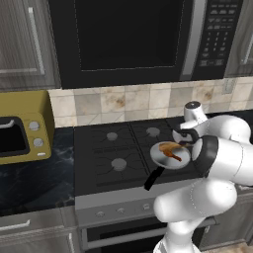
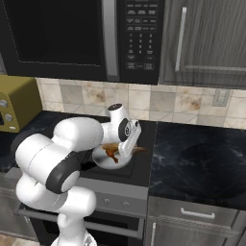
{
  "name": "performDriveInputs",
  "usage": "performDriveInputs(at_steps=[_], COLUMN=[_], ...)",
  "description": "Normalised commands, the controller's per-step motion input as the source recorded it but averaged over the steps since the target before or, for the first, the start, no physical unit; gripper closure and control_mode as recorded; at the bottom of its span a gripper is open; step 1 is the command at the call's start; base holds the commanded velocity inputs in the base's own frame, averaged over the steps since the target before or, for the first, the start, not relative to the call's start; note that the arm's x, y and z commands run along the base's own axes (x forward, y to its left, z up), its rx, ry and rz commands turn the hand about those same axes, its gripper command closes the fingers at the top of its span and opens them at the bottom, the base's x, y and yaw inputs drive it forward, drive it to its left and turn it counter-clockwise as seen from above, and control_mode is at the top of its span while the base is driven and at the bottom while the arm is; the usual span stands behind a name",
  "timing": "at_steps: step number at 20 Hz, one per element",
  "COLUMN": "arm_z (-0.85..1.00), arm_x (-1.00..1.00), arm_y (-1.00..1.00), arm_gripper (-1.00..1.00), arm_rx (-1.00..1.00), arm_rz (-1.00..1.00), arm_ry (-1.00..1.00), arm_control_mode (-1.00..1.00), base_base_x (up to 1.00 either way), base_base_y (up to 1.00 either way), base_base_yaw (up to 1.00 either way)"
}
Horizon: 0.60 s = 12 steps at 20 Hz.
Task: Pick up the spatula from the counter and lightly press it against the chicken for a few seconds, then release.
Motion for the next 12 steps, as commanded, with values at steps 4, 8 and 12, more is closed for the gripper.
performDriveInputs(at_steps=[4, 8, 12], arm_z=[-0.11, -0.15, -0.16], arm_x=[0.15, 0.18, 0.11], arm_y=[-0.07, -0.06, -0.04], arm_gripper=[1.00, 1.00, 1.00], arm_rx=[0.00, 0.00, 0.00], arm_rz=[0.00, 0.00, 0.00], arm_ry=[0.00, 0.00, 0.00], arm_control_mode=[-1.00, -1.00, -1.00], base_base_x=[0.00, 0.00, 0.00], base_base_y=[0.00, 0.00, 0.00], base_base_yaw=[0.00, 0.00, 0.00])
